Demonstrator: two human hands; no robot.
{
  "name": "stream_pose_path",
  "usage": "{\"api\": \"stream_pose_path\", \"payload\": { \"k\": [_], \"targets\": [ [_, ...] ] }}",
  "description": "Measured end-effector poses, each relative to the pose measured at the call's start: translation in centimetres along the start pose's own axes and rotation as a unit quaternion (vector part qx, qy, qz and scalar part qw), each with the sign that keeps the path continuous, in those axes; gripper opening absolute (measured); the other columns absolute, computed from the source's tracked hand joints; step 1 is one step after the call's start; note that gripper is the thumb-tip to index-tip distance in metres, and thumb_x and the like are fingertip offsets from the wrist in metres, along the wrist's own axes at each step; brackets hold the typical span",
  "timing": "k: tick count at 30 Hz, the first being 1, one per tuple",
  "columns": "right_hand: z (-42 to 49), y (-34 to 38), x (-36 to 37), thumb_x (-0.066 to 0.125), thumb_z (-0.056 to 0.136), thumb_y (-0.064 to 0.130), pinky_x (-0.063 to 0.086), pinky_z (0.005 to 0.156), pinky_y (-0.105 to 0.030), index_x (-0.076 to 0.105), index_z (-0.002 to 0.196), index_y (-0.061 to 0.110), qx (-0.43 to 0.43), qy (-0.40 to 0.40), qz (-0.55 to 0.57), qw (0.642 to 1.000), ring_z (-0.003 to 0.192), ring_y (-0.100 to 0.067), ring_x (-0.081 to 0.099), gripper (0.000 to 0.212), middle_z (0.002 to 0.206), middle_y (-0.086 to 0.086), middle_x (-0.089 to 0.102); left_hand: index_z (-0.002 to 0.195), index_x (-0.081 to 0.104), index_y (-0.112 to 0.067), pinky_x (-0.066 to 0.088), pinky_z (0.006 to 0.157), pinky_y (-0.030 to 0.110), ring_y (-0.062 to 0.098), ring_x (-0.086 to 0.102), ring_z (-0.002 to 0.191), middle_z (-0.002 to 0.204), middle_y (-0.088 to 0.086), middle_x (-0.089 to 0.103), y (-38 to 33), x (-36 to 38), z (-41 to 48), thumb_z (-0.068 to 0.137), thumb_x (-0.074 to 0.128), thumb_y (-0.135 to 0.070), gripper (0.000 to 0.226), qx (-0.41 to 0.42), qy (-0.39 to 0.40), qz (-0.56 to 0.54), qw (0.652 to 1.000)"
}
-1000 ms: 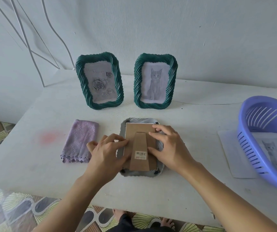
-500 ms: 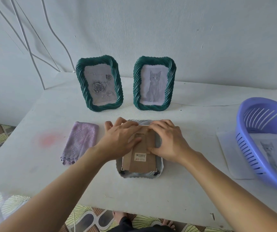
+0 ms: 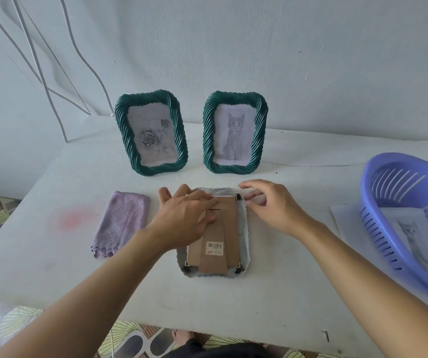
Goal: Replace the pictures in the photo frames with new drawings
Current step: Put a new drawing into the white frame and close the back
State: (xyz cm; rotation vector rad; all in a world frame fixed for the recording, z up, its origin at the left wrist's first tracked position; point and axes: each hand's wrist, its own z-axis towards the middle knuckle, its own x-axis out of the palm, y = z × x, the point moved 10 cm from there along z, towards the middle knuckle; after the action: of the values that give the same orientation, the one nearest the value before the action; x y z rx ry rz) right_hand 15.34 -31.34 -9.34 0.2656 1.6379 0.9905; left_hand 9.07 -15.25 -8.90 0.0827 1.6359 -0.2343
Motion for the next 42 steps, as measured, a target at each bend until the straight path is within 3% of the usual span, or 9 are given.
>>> {"api": "stream_pose_path", "payload": {
  "k": [3,7,12,19,23,27,32,36,42],
  "targets": [
    [0.7,0.2,0.1,0.071,0.088,0.006,0.041,0.073,-0.007,0.076,0.108,0.017,-0.024,-0.027,-0.017,0.999,0.077,0.008,0.061,0.023,0.096,0.009,0.07,0.141,0.046,-0.042,0.021,0.085,0.043,0.015,0.042,0.116,0.138,-0.022,0.051,-0.1,0.0,-0.1,0.099,0.03,-0.061,0.049,-0.007,-0.005,0.01,1.0],
    [1.4,0.1,0.0,0.077,0.083,0.01,0.046,0.071,-0.006,0.08,0.096,0.015,-0.03,-0.06,-0.002,0.998,0.076,-0.005,0.067,0.013,0.093,0.007,0.074,0.139,0.046,-0.043,0.017,0.084,0.042,0.013,0.04,0.117,0.136,-0.024,0.05,-0.1,0.3,-0.2,0.081,0.009,-0.081,0.079,-0.008,0.01,0.013,1.0],
    [2.1,0.4,0.0,0.081,0.079,0.01,0.046,0.073,-0.008,0.081,0.09,0.015,-0.061,-0.044,-0.017,0.997,0.08,-0.007,0.067,0.012,0.091,0.005,0.075,0.141,0.046,-0.041,0.018,0.089,0.044,0.014,0.039,0.121,0.138,-0.022,0.049,-0.3,0.2,-0.1,0.096,0.029,-0.07,0.056,-0.005,0.01,0.018,1.0],
    [3.8,0.9,0.1,0.085,0.075,0.012,0.053,0.072,-0.02,0.081,0.087,0.018,-0.077,0.037,-0.036,0.996,0.077,-0.005,0.067,0.014,0.086,0.009,0.075,0.141,0.045,-0.04,0.023,0.09,0.045,0.015,0.04,0.12,0.137,-0.022,0.049,-0.3,0.4,-0.1,0.096,0.028,-0.069,0.056,0.003,0.002,0.018,1.0],
    [3.8,0.8,0.2,0.088,0.072,0.026,0.054,0.068,-0.026,0.081,0.078,0.022,-0.076,0.008,-0.026,0.997,0.071,-0.007,0.066,0.01,0.078,0.011,0.074,0.14,0.048,-0.037,0.026,0.09,0.047,0.017,0.042,0.121,0.14,-0.02,0.05,-0.2,0.6,-0.4,0.089,0.013,-0.071,0.07,0.008,-0.011,0.01,1.0],
    [3.5,-0.2,-0.1,0.09,0.068,0.026,0.055,0.068,-0.033,0.079,0.072,0.024,-0.033,-0.035,0.008,0.999,0.069,-0.008,0.066,0.012,0.073,0.011,0.072,0.141,0.048,-0.034,0.027,0.09,0.049,0.018,0.042,0.124,0.144,-0.017,0.049,-0.3,0.7,-0.5,0.093,0.016,-0.068,0.068,0.012,-0.026,0.019,0.999],
    [1.5,-1.2,0.1,0.088,0.073,0.018,0.056,0.077,-0.025,0.081,0.08,0.017,0.006,-0.11,0.087,0.99,0.076,-0.004,0.069,0.01,0.08,0.009,0.075,0.147,0.041,-0.033,0.023,0.093,0.051,0.019,0.038,0.132,0.152,-0.013,0.043,-0.3,1.6,-1.3,0.101,0.017,-0.061,0.059,-0.006,-0.027,0.03,0.999],
    [0.8,-1.1,0.1,0.088,0.072,0.018,0.054,0.075,-0.019,0.08,0.078,0.016,0.014,-0.16,0.085,0.983,0.074,-0.003,0.068,0.01,0.079,0.008,0.074,0.151,0.034,-0.035,0.019,0.095,0.051,0.017,0.033,0.134,0.157,-0.014,0.036,-0.4,1.6,-1.6,0.102,0.014,-0.058,0.057,-0.015,-0.025,0.03,0.999],
    [0.6,-0.9,0.2,0.087,0.074,0.016,0.047,0.08,-0.008,0.081,0.087,0.016,0.014,-0.125,0.089,0.988,0.084,-0.005,0.068,0.014,0.087,0.006,0.075,0.154,0.025,-0.035,0.019,0.097,0.053,0.018,0.032,0.133,0.16,-0.014,0.029,-0.5,1.6,-1.9,0.098,0.013,-0.068,0.066,-0.011,-0.018,0.045,0.999]
  ]
}}
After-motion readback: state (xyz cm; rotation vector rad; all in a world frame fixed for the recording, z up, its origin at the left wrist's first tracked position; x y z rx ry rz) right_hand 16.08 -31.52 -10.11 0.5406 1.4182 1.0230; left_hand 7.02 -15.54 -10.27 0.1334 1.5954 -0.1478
